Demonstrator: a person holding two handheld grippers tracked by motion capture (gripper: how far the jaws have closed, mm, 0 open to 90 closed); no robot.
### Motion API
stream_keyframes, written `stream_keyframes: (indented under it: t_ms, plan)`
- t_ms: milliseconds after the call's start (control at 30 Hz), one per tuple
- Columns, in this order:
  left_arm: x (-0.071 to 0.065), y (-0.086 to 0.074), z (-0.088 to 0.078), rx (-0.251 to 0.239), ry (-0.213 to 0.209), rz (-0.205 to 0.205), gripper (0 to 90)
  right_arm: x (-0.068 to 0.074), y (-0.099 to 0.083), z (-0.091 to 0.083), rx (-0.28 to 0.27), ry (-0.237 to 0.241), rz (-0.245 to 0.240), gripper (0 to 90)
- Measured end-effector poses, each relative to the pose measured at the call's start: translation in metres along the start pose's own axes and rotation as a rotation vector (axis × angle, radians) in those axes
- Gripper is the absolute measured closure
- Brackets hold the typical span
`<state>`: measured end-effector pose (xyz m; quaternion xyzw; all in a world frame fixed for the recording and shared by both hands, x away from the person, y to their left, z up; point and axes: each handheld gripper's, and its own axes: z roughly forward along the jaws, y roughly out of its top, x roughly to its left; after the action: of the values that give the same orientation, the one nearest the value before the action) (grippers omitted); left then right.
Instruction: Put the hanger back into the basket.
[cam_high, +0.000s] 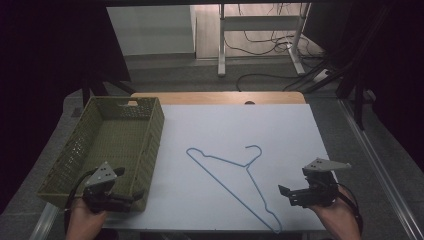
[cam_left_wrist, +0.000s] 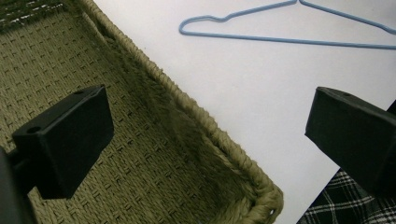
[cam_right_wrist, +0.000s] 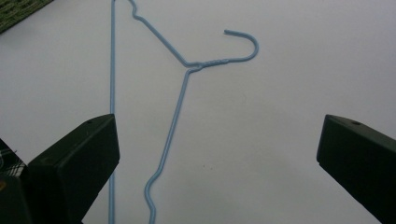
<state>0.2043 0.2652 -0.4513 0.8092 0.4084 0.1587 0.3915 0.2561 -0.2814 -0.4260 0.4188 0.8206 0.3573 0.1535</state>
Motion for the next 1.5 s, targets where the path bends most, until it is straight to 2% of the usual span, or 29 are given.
stream_keyframes:
  t_ms: [167, 433, 533, 933, 967, 1300, 1400, 1433, 1467, 1500]
  plan:
    - [0.001, -0.001, 0.001, 0.003, -0.001, -0.002, 1.0, 0.005, 0.007, 0.011, 0.044, 0.007, -0.04, 0.0]
    - [0.001, -0.001, 0.002, 0.006, -0.001, -0.001, 1.0, 0.007, 0.015, 0.021, 0.053, 0.018, -0.058, 0.0]
    - [0.001, -0.001, 0.002, 0.009, -0.002, -0.001, 1.0, 0.008, 0.019, 0.028, 0.061, 0.033, -0.048, 0.0]
    - [0.0, 0.002, 0.002, 0.0, -0.009, -0.002, 1.1, 0.015, 0.029, 0.05, 0.095, 0.04, -0.04, 0.0]
    - [-0.001, 0.004, 0.002, -0.004, -0.018, -0.003, 1.1, 0.016, 0.031, 0.053, 0.104, 0.052, -0.038, 0.0]
    - [-0.007, 0.016, 0.008, -0.008, -0.031, 0.018, 1.2, 0.019, 0.036, 0.063, 0.112, 0.065, -0.021, 0.0]
    - [-0.009, 0.02, 0.01, -0.013, -0.04, 0.022, 1.2, 0.022, 0.037, 0.069, 0.132, 0.053, -0.022, 4.8]
    - [-0.01, 0.022, 0.011, -0.015, -0.043, 0.023, 1.2, 0.024, 0.038, 0.073, 0.143, 0.054, -0.024, 9.6]
    - [-0.01, 0.023, 0.011, -0.015, -0.046, 0.025, 1.2, 0.024, 0.038, 0.073, 0.143, 0.054, -0.024, 9.6]
    - [-0.011, 0.024, 0.012, -0.017, -0.049, 0.025, 1.3, 0.025, 0.039, 0.078, 0.151, 0.058, -0.031, 16.2]
